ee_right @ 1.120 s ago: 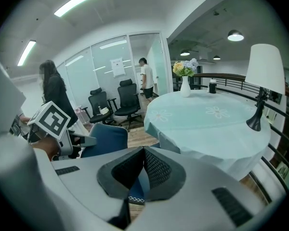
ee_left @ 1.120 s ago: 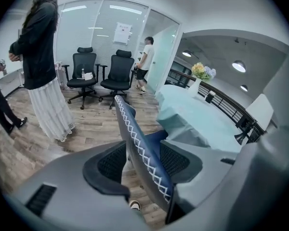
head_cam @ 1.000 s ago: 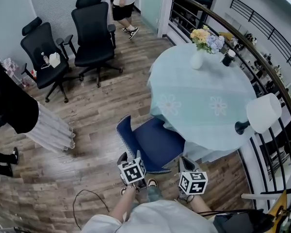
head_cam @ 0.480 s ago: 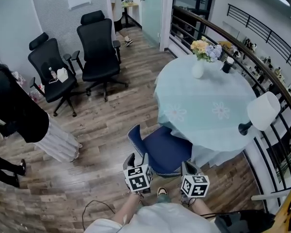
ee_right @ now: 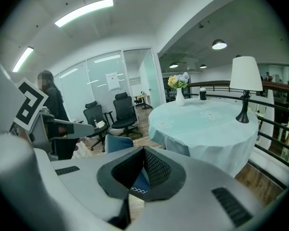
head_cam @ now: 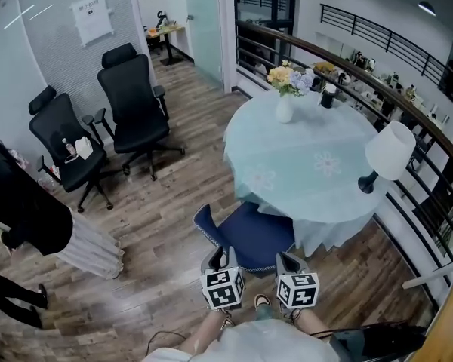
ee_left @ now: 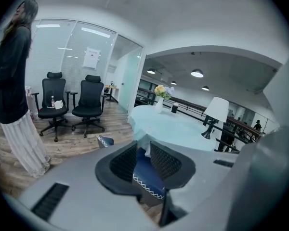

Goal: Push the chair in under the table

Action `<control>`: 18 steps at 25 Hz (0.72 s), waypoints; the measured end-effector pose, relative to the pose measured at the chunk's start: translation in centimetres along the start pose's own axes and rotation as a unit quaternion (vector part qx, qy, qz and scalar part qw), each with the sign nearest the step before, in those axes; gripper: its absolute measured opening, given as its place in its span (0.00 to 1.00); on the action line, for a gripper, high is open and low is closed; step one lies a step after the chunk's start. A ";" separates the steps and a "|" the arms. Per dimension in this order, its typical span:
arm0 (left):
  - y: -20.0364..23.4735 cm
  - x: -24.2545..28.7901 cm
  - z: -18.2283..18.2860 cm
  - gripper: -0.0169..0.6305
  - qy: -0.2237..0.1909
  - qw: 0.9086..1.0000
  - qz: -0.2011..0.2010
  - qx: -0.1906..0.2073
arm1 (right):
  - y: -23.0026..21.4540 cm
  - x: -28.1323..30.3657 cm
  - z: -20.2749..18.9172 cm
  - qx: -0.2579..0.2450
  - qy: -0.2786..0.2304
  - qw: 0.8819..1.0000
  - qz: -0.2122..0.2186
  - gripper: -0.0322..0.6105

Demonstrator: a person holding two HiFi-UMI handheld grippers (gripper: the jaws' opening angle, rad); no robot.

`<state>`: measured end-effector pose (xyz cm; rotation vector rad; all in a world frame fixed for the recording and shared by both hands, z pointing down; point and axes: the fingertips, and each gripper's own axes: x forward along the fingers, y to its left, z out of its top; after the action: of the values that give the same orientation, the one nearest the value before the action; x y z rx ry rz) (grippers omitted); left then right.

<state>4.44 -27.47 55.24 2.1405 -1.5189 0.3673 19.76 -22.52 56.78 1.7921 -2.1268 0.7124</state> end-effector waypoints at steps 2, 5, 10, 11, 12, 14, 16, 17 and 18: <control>-0.6 -0.2 -0.1 0.14 0.001 1.000 -0.012 0.005 | -0.2 -0.5 -0.5 0.006 0.001 1.000 -0.008 0.08; -1.4 -0.3 -0.6 0.11 0.006 1.000 -0.025 0.014 | -0.6 -1.3 -1.3 0.016 0.002 1.000 -0.021 0.08; -2.5 -0.9 -0.9 0.09 0.011 0.999 -0.044 0.025 | -0.7 -2.5 -1.4 0.022 -0.005 0.999 -0.035 0.08; -2.7 -1.0 -0.9 0.08 0.011 0.998 -0.047 0.027 | -0.7 -2.7 -1.4 0.022 -0.007 0.999 -0.037 0.08; -2.8 -1.1 -1.0 0.07 0.011 0.998 -0.049 0.028 | -0.7 -2.8 -1.4 0.022 -0.009 0.999 -0.039 0.08; -3.0 -1.2 -1.1 0.05 0.011 0.998 -0.054 0.031 | -0.6 -3.0 -1.4 0.021 -0.012 0.999 -0.042 0.08; -3.3 -1.3 -1.1 0.04 0.009 0.998 -0.059 0.033 | -0.6 -3.2 -1.4 0.021 -0.015 0.999 -0.046 0.08; -3.5 -1.3 -1.1 0.04 0.008 0.997 -0.063 0.034 | -0.7 -3.4 -1.5 0.022 -0.016 0.999 -0.047 0.08; -3.7 -1.3 -1.2 0.04 0.008 0.997 -0.065 0.035 | -0.7 -3.5 -1.6 0.022 -0.016 0.998 -0.048 0.08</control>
<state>7.56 -24.80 54.74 2.2715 -1.3674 0.3949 21.01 -18.81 56.48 1.9270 -2.0447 0.7168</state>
